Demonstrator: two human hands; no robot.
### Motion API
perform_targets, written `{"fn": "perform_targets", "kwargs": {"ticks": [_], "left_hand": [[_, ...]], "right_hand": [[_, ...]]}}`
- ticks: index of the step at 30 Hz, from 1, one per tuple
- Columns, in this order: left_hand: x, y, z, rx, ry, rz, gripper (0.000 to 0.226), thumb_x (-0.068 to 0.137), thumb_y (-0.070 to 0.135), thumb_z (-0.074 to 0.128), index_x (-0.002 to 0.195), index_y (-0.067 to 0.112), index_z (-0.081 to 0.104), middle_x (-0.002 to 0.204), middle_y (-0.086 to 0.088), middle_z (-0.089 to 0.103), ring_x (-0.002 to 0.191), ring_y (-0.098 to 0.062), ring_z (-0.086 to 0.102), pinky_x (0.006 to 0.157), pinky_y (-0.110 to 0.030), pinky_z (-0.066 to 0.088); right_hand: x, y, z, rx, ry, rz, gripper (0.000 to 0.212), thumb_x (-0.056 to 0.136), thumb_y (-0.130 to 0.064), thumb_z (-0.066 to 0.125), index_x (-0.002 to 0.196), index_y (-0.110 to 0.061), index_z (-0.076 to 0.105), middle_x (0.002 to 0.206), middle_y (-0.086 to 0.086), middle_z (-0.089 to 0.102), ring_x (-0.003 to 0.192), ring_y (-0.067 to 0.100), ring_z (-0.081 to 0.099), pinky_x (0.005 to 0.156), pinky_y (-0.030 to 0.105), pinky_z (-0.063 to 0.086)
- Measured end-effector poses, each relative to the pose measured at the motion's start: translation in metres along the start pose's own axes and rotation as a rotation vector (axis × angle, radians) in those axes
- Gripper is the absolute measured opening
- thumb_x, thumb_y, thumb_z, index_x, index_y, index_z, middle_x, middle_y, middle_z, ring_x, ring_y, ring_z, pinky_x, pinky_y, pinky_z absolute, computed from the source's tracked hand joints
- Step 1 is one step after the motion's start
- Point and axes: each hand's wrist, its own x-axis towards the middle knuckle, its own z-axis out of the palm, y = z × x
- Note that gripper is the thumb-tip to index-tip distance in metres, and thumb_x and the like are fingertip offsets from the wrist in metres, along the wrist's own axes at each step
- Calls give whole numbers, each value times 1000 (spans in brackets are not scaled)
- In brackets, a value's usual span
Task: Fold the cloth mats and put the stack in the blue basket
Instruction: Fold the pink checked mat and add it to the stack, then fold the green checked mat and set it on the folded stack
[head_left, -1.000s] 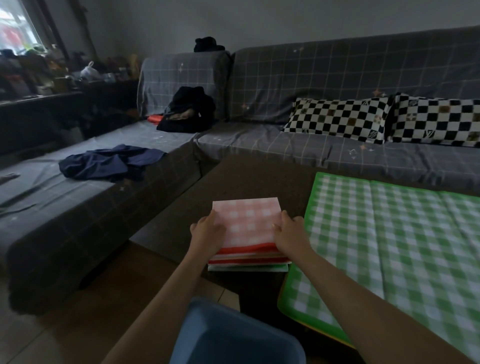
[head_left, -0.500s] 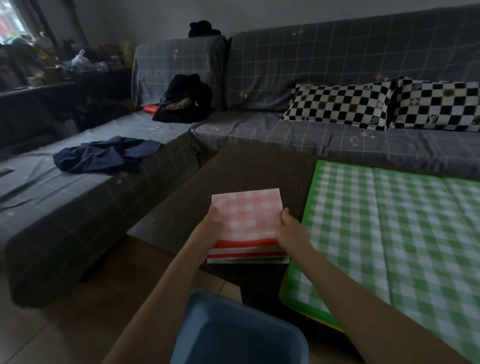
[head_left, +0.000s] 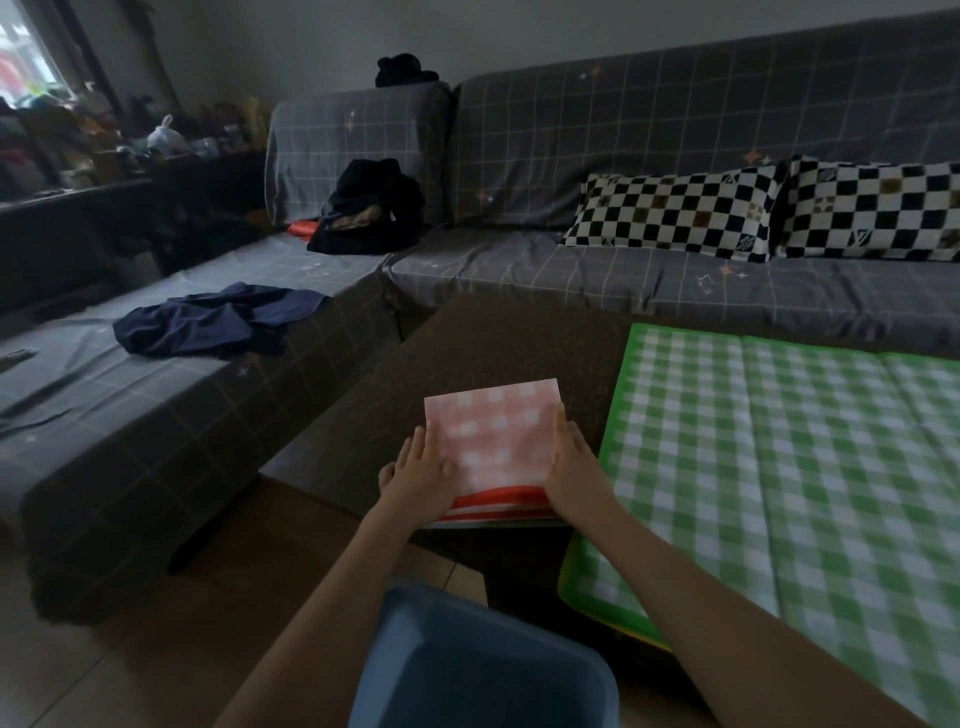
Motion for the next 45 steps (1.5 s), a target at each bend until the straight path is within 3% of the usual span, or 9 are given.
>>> {"fn": "perform_targets", "kwargs": {"ticks": [8,14,17,20,24,27,31,38,45], "left_hand": [[-6,3,-7,17,5,-9,65,99,49,25,152,28,-6,161,-7,3,147,-28,5,116,-52,5],[-21,15,-22,-101,181,65,52,100,35,38,149,25,22,152,-9,30,132,-27,42,111,-52,31],[-26,22,-25,-48,288,105,52,100,35,38,149,27,23,157,-7,20,141,-27,28,117,-48,17],[-37,35,-23,-22,339,206,48,100,34,39,146,27,30,157,-4,22,145,-21,19,118,-42,4],[-56,67,-9,3,363,322,43,99,35,40,141,28,38,155,4,27,144,-13,17,118,-39,3],[-76,97,12,-44,316,440,37,98,30,44,135,28,46,151,5,33,141,-11,23,118,-38,7],[-97,131,48,-176,211,588,32,95,26,49,125,27,59,140,9,49,132,-6,36,110,-31,17],[-124,170,105,-298,-79,688,25,96,26,53,115,21,67,127,9,60,119,-4,51,106,-25,38],[-142,182,133,-347,-337,742,23,90,34,63,105,21,74,119,13,63,109,2,54,92,-17,45]], "right_hand": [[1,-3,-9,-2,-107,26,58,97,-10,25,151,-18,5,157,8,6,143,29,13,115,37,20],[-16,-6,-34,121,-64,-41,49,100,-14,30,149,-17,23,150,8,33,123,21,45,98,27,35],[-24,-3,-43,221,-19,-55,49,100,-20,35,148,-21,27,150,5,35,112,17,52,92,28,44],[-30,0,-52,285,35,-56,47,99,-22,38,146,-25,32,135,4,52,71,3,53,57,14,39],[-50,15,-69,278,134,-50,42,100,-25,39,142,-26,39,127,8,57,57,-1,44,52,14,34],[-74,35,-82,250,194,-71,39,99,-23,41,138,-24,45,138,8,51,68,7,54,67,21,43],[-106,72,-97,187,268,-25,37,98,-25,43,134,-25,49,133,6,56,117,20,55,85,25,42],[-161,146,-122,17,234,82,35,97,-25,46,131,-29,51,131,-3,56,115,17,56,85,25,43],[-211,192,-146,-153,206,-68,20,87,-24,65,105,-22,72,111,-7,67,106,8,55,88,12,36]]}}
